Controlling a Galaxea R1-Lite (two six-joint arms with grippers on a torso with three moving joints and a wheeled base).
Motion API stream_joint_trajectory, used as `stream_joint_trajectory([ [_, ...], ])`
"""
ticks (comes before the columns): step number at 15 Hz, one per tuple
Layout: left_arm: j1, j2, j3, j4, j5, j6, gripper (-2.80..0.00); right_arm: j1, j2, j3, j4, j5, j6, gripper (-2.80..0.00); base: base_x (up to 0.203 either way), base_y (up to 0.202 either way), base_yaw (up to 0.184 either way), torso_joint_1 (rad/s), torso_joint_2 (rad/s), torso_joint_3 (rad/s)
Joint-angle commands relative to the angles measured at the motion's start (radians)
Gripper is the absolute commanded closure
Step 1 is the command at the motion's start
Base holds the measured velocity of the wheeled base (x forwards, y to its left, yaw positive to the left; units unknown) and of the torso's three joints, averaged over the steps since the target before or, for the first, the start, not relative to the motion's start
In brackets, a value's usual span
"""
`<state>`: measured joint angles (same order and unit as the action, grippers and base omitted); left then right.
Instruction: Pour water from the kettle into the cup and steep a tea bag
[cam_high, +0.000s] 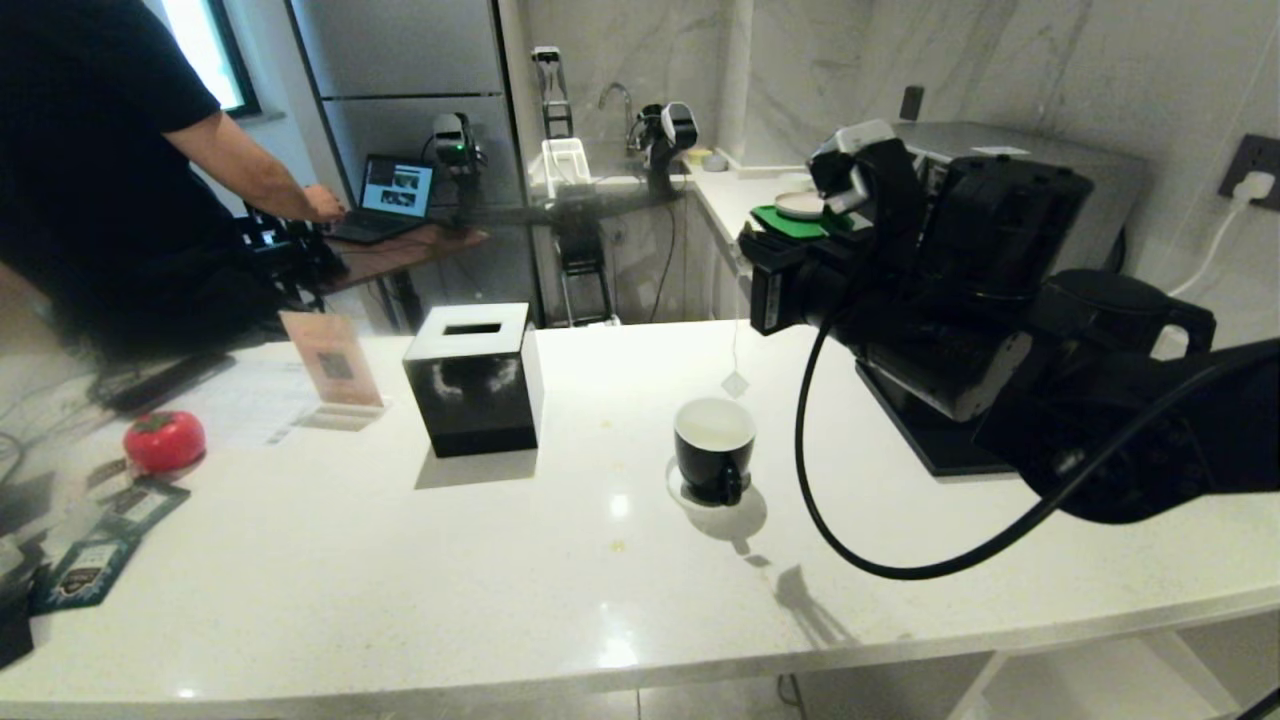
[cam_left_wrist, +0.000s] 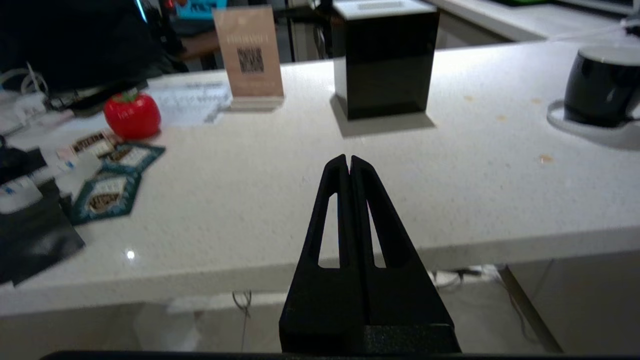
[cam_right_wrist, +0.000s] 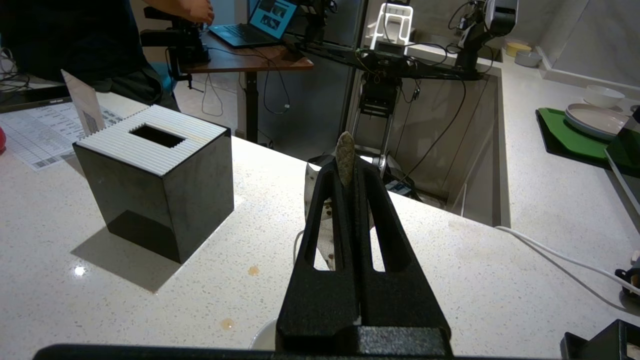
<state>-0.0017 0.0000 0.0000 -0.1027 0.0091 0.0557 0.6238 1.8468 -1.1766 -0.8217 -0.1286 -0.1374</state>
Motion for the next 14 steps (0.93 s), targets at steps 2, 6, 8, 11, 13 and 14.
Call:
stream_joint_trajectory([
  [2, 0.000, 0.002, 0.000, -0.019, 0.013, 0.040, 0.00, 0.001, 0.002, 0.000, -0.007, 0.000, -0.002, 0.00, 0.000, 0.000, 0.000, 0.000, 0.00, 0.000],
  [6, 0.000, 0.002, 0.000, -0.029, -0.015, 0.104, 0.00, 0.001, 0.000, 0.000, -0.005, 0.000, -0.002, 0.00, 0.000, 0.000, 0.000, 0.000, 0.00, 0.000],
  [8, 0.000, 0.002, 0.000, -0.012, -0.012, 0.153, 0.00, 0.001, -0.001, 0.002, -0.007, -0.002, -0.002, 0.00, 0.000, 0.000, 0.000, 0.000, 0.00, 0.000],
  [11, 0.000, 0.002, 0.000, -0.014, -0.004, 0.160, 0.00, 0.001, -0.001, 0.002, -0.007, -0.002, -0.002, 0.00, 0.000, 0.000, 0.000, 0.000, 0.00, 0.000],
  [13, 0.000, 0.002, -0.028, -0.018, 0.036, 0.124, 0.00, 0.001, -0.001, 0.002, -0.007, -0.002, -0.002, 0.00, 0.000, 0.000, 0.000, 0.000, 0.00, 0.000],
  [14, 0.000, 0.002, -0.057, 0.004, 0.044, 0.104, 0.00, 0.001, -0.001, 0.002, -0.007, -0.002, -0.002, 0.00, 0.000, 0.000, 0.000, 0.000, 0.00, 0.000],
])
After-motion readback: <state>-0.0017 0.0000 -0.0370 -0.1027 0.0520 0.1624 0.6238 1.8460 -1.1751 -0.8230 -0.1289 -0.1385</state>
